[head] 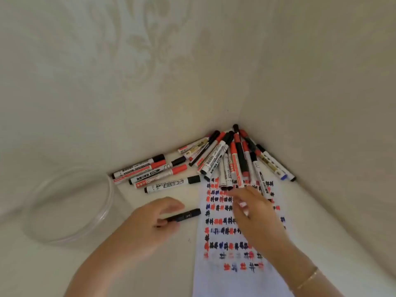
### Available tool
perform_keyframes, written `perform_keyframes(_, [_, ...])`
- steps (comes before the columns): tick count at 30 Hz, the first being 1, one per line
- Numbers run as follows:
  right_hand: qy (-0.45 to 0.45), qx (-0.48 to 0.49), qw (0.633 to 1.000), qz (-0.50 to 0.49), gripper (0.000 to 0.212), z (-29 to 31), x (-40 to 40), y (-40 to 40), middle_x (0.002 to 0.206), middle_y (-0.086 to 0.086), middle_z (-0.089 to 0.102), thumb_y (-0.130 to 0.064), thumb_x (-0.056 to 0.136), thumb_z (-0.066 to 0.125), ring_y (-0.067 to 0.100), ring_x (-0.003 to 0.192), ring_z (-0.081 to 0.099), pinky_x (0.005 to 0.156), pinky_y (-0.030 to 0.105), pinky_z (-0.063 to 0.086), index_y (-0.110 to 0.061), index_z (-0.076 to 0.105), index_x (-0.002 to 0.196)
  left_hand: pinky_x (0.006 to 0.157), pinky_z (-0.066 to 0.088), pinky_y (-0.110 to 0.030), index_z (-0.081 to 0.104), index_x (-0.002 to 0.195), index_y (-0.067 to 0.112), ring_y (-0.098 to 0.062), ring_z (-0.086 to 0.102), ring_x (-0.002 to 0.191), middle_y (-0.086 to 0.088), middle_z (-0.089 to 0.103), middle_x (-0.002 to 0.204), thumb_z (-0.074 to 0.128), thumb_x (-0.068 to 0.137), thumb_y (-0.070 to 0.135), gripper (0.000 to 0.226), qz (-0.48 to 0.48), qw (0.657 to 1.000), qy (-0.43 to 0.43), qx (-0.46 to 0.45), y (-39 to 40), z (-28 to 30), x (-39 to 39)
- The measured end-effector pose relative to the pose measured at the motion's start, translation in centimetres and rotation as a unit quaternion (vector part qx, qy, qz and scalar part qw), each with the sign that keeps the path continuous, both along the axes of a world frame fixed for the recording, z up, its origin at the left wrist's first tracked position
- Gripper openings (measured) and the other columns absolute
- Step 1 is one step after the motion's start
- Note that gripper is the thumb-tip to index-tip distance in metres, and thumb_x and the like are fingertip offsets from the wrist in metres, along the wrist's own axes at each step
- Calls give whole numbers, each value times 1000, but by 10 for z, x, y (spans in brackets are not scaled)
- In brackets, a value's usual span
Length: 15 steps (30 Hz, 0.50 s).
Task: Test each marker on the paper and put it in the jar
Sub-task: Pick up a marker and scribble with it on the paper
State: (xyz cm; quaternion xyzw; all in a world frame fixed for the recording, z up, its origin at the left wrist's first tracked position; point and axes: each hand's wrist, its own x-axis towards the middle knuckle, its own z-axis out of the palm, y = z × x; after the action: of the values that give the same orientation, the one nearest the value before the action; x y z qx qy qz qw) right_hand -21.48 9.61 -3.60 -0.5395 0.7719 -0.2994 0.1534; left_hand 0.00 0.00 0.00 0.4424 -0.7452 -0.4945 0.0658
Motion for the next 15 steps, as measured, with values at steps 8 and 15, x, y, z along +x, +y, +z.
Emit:
perform_keyframes(8, [76,-52,980,177,41,-47,29,-30,113,-1,53,-6,87,53,1,81,46,72,7,37,-18,58,126,92,41,-19,36,126,25,-9,39,114,6,28,123,46,96,24,32,-37,925,-249,-284,12,-54,-20])
perform_keyframes(15, [93,-64,972,208,17,-51,33,-39,97,-1,60,-9,87,60,17,93,51,85,28,44,-15,65,101,82,47,-27,47,109,30,-8,48,98,11,43,108,41,99,27,12,-16,934,-173,-312,12,-65,-17])
